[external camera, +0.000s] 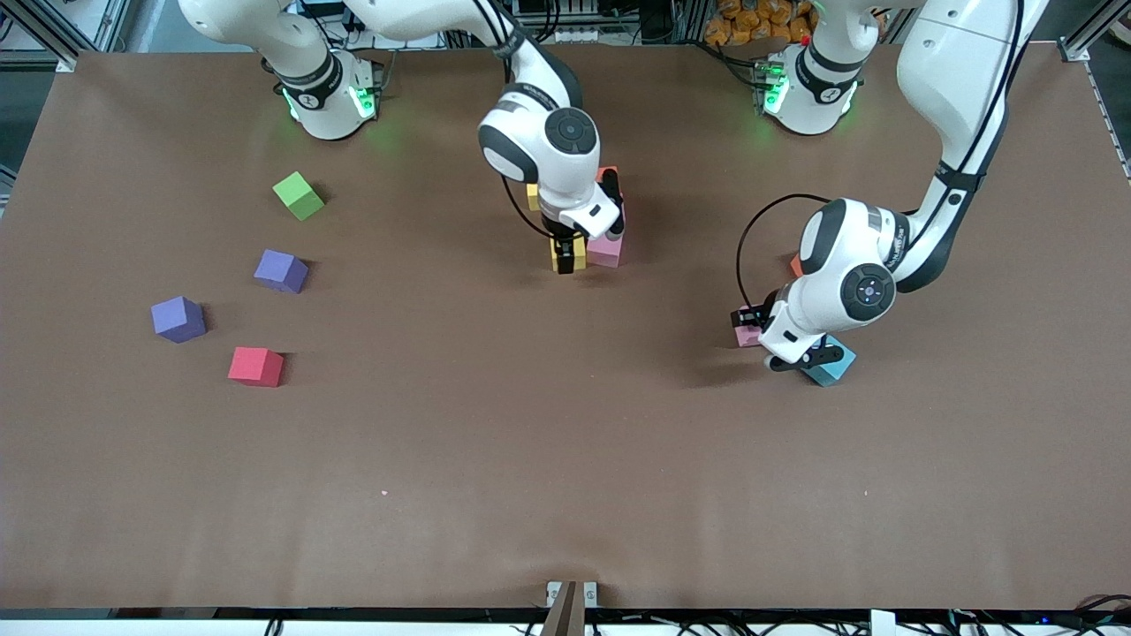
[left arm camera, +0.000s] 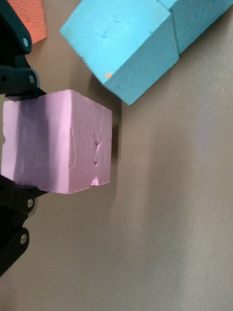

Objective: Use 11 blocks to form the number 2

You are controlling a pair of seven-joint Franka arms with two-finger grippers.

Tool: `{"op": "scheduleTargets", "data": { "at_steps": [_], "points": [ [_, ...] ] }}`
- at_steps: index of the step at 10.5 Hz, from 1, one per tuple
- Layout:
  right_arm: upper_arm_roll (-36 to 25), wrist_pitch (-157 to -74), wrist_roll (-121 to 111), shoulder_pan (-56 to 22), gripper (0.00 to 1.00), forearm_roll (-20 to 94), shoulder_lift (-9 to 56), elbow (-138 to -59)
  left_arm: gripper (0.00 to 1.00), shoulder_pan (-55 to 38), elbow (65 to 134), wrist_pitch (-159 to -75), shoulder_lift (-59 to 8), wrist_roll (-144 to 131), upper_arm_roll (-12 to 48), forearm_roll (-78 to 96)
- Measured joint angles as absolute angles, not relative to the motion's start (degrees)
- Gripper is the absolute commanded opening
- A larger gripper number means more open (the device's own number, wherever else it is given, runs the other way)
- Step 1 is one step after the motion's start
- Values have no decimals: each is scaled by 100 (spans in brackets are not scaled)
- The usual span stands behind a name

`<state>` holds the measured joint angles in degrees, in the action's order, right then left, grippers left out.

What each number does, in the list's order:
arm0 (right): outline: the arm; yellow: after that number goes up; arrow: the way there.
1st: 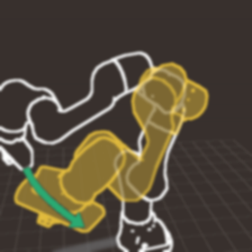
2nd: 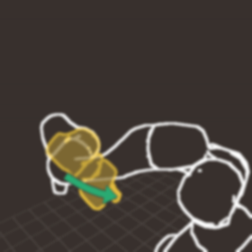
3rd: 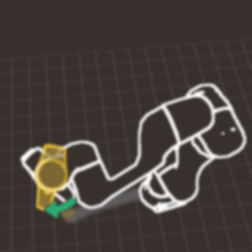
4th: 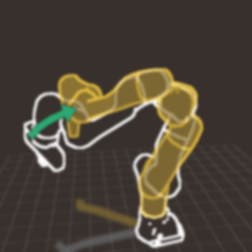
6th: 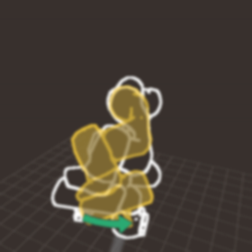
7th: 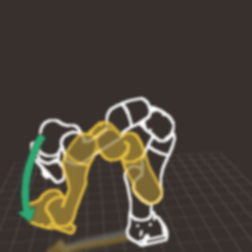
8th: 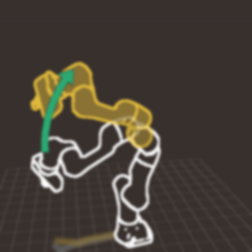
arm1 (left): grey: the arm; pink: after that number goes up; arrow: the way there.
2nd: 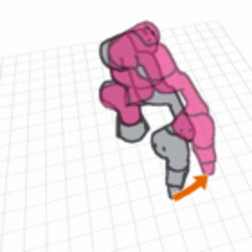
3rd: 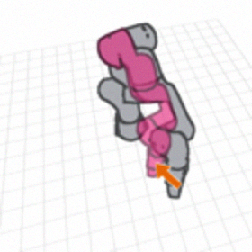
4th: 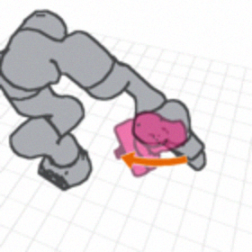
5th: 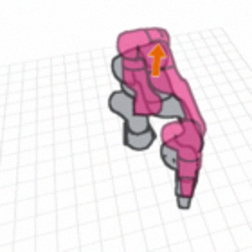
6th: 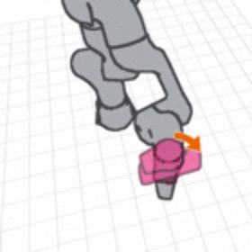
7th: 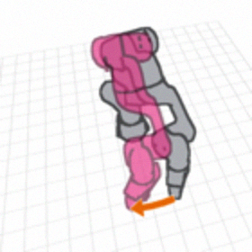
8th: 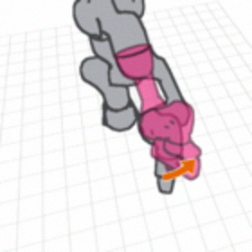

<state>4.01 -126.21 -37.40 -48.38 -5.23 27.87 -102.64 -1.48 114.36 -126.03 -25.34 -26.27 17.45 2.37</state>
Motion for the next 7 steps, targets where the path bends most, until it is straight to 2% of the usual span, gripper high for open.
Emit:
{"op": "scheduleTargets", "data": {
  "at_steps": [3, 7],
  "points": [
    [342, -11958, -3450, -4057, 100, -420, 2244, -10264, 9, -161, 11240, -12354, -2483, -3342, 2150, 238],
    [99, -11988, -3183, -2297, 100, -421, 2130, -10164, 9, -443, 11003, -12354, -2485, -5327, 2878, 238]
  ]
}}
